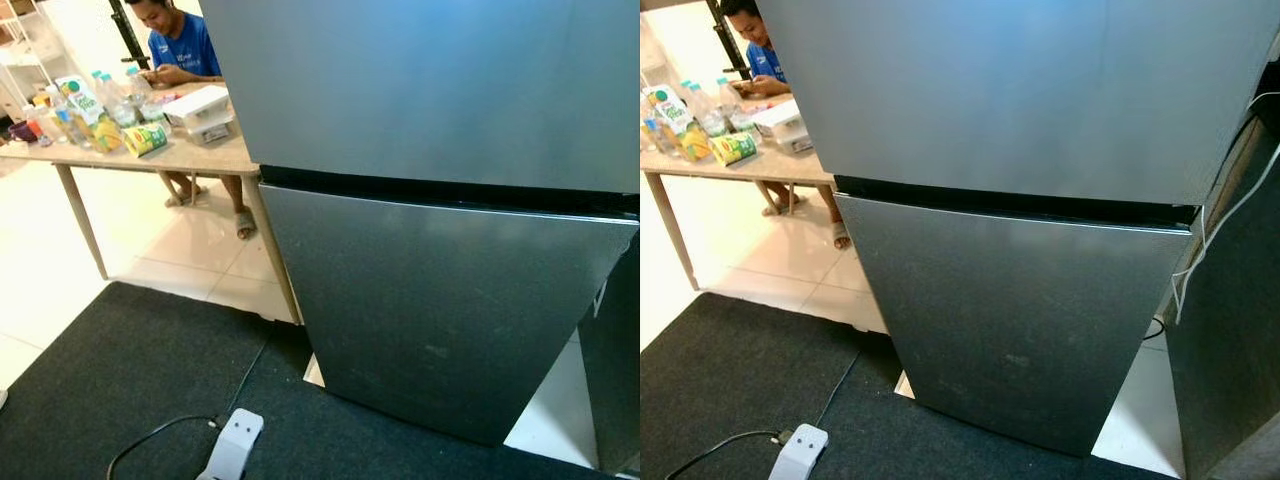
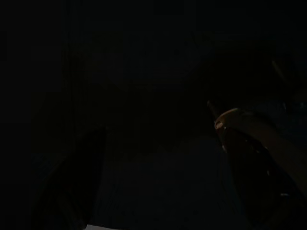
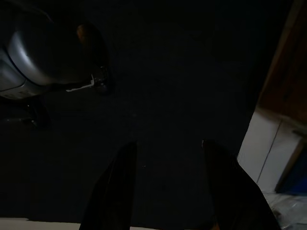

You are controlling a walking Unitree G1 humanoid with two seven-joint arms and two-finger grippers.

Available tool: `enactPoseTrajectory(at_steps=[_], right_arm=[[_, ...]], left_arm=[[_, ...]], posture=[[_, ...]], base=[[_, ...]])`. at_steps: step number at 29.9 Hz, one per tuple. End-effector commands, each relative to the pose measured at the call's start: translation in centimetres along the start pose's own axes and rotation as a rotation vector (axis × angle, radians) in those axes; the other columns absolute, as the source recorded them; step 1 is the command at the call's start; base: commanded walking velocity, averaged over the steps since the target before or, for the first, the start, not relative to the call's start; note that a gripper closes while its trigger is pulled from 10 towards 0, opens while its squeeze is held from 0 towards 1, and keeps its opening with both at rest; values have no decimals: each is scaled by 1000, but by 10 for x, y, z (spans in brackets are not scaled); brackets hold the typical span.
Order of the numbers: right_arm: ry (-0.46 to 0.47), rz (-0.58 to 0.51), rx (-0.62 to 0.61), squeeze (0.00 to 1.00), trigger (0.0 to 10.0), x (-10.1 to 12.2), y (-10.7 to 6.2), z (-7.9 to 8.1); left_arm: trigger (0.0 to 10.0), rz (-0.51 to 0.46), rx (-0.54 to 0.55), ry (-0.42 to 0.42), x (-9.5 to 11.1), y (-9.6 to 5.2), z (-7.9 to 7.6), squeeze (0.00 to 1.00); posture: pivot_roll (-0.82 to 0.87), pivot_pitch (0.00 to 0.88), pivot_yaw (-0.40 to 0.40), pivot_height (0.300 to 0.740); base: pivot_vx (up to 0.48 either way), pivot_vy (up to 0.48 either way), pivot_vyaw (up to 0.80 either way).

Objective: Restocking fridge

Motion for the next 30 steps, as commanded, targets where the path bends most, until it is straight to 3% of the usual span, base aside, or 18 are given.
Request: enactPoseTrajectory(at_steps=[1,5,7,10,11,15,16,20,23,24,30], right_arm=[[-38,3,30,0,10000,1,1,8],[-65,-9,42,0,10000,9,2,13],[-88,-32,53,0,10000,20,3,14],[-80,-121,96,0,10000,51,4,28],[-80,-121,96,0,10000,51,4,28],[-88,-196,195,0,10000,78,2,59],[-88,-196,195,0,10000,78,2,59],[-164,-208,269,0,10000,88,-1,86],[-193,-201,282,0,10000,87,-2,91],[-248,-195,298,0,10000,89,-3,98],[-267,-206,283,0,10000,97,-2,93]], left_arm=[[10000,-14,53,-27,1,-4,17,0],[10000,-22,75,-51,3,-5,22,0],[10000,-34,98,-109,3,-5,24,0],[10000,-23,88,-64,-3,-4,17,0],[10000,-23,88,-64,-3,-4,17,0],[10000,-25,145,-79,-3,-7,28,0],[10000,-25,145,-79,-3,-7,28,0],[10000,-34,199,-112,-7,-12,40,0],[10000,-30,210,-132,-12,-14,42,0],[10000,-11,207,-146,-23,-15,37,0],[10000,23,172,-142,-37,-14,22,0]], posture=[[-188,65,78,740],[-173,49,74,740],[-167,75,75,740],[-154,72,59,740],[-154,72,59,740],[-93,67,28,740],[-93,67,28,740],[-45,60,-3,740],[-21,70,-16,740],[-17,82,-16,740],[-17,91,-12,740]], base=[[0,0,0],[0,0,0],[0,0,0],[0,0,0],[0,0,0],[0,0,0],[0,0,0],[0,0,0],[0,0,0],[0,0,0],[0,0,0]])
Point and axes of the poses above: a point about 5 cm out from each wrist's last joint towards the gripper, its own y axis pointing out of the wrist towards the gripper, its own x axis along the axis of the wrist's last joint, z = x × y, the point moved 4 cm from there along y, pointing out of the wrist towards the gripper, and after that the axes turned 9 degrees about y, right-handed, at the moved point
